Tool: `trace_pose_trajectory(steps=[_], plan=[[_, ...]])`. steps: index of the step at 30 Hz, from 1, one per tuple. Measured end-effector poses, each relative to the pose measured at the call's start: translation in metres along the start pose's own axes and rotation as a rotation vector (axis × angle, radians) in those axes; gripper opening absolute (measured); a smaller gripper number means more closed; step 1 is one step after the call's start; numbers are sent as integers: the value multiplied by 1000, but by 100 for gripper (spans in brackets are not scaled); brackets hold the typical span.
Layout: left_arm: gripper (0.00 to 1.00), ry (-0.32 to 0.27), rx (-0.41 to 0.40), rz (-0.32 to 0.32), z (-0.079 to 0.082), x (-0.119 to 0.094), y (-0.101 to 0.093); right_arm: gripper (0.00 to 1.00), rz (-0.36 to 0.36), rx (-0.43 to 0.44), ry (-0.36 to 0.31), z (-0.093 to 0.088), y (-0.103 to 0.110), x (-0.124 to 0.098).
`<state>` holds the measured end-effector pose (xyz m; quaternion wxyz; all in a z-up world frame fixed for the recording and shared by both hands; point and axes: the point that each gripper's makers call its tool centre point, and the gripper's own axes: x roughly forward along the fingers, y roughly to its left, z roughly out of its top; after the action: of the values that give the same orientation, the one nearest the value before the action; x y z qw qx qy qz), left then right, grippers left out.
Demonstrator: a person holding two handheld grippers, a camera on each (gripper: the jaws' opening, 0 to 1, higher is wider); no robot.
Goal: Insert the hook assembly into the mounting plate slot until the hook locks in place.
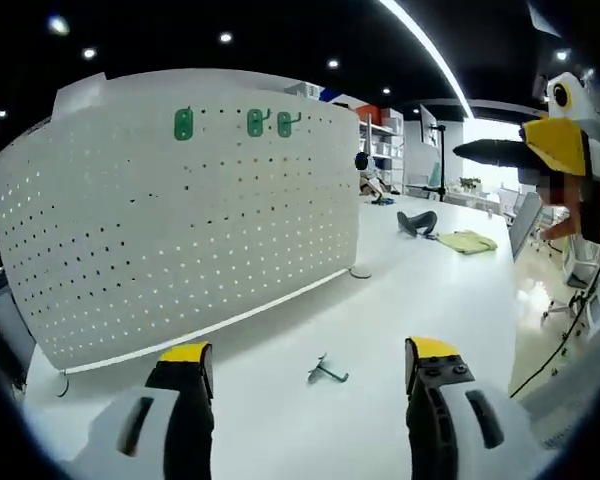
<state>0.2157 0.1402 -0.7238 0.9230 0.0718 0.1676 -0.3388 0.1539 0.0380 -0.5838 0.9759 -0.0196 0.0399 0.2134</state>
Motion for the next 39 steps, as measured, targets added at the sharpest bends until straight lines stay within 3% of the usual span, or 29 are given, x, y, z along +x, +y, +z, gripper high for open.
trace_pose_trajectory(steps=[4,9,15,22,32,39], plan=[[72,23,43,-58,-8,13,-4,80,-22,-2,3,0,-8,-3],[53,52,106,-88,-16,28,-1,80,-44,-5,11,-1,-14,-5],[34,112,204,-152,-36,44,-2,80,-58,-6,20,-3,-19,-1],[21,149,250,-194,-52,63,-5,80,-65,-4,28,-5,-20,6],[15,215,270,-212,-77,86,-3,79,-98,0,46,-11,-34,6],[11,221,269,-227,-81,94,-8,79,-109,5,61,-17,-41,7]])
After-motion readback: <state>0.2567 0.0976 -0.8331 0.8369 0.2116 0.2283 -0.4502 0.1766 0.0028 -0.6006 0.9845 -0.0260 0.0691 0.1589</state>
